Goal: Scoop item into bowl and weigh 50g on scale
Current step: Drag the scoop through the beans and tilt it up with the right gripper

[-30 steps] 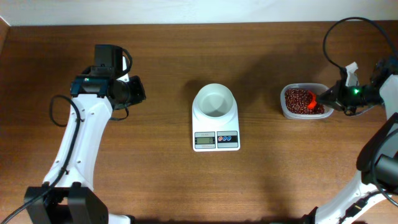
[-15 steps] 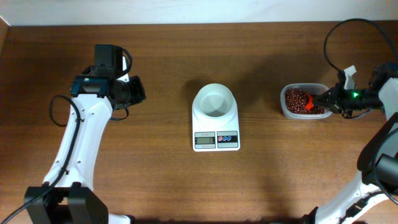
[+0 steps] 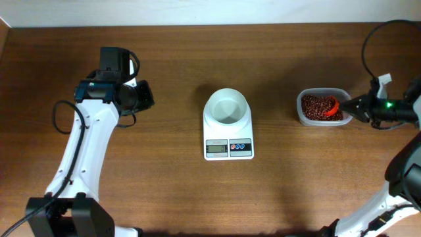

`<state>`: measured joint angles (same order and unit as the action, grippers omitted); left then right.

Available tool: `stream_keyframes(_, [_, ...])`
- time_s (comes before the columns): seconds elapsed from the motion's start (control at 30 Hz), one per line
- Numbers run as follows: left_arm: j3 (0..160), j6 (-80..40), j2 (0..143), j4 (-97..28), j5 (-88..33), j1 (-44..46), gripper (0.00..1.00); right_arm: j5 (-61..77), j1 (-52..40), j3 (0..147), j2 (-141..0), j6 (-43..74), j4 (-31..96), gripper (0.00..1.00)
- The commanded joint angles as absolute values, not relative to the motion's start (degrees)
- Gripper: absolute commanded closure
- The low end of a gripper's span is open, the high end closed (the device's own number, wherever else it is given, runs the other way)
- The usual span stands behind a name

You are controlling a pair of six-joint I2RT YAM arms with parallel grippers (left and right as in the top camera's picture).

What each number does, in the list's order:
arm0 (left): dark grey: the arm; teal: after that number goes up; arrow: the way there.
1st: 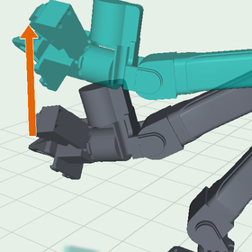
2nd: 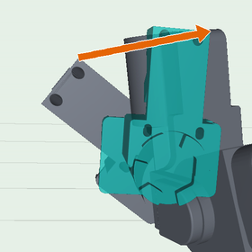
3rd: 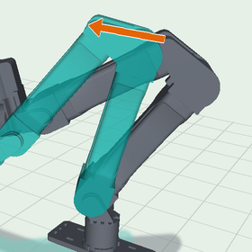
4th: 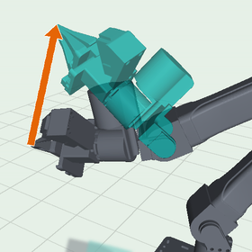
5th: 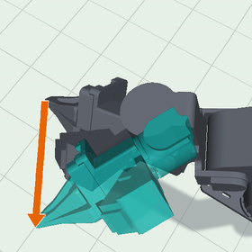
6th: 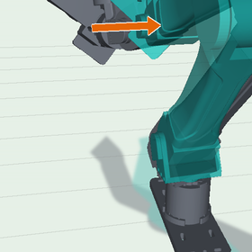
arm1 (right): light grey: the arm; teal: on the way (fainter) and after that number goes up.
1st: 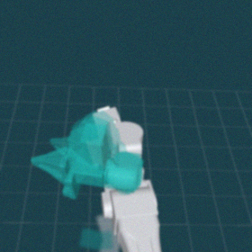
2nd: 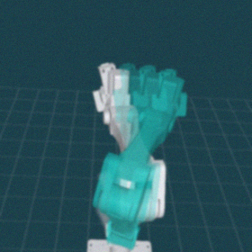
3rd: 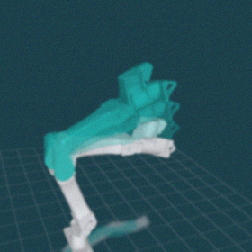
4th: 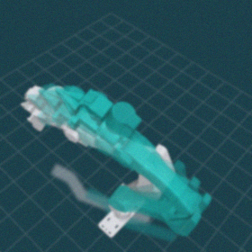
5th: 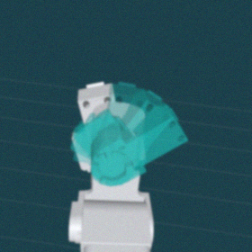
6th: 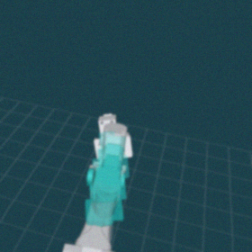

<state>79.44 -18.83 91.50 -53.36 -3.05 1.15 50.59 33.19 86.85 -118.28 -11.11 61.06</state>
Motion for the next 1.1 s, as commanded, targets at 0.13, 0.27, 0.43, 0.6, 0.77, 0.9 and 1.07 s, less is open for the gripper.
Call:
stream_keyframes(0.13, [79.7,-18.0,92.0,-53.3,-3.6,1.3,0.72,56.0,36.8,86.3,-118.7,-12.0,62.8,0.96])
stream_keyframes(0.27, [79.7,-17.9,92.0,-53.3,-3.6,1.3,0.7,57.1,38.0,86.3,-118.7,-12.0,63.0,0.96])
stream_keyframes(0.43, [79.7,-17.9,92.0,-53.3,-3.6,1.3,0.69,57.5,38.3,86.3,-118.7,-12.0,64.1,0.96])
stream_keyframes(0.6, [79.7,-17.9,92.0,-53.3,-3.6,1.3,0.69,59.7,38.3,86.3,-118.7,-12.1,64.3,0.96])
stream_keyframes(0.77, [79.7,-18.0,92.0,-53.3,-3.6,1.3,0.66,60.3,38.3,86.3,-118.7,-12.3,65.0,0.96])
stream_keyframes(0.9, [79.7,-18.0,92.1,-53.3,-3.6,1.3,0.65,62.4,38.3,86.3,-118.7,-14.4,66.3,0.96])
stream_keyframes(1.07, [79.7,-18.0,92.0,-53.3,-3.6,1.3,0.64,62.4,38.3,86.3,-118.7,-14.4,66.7,0.96])
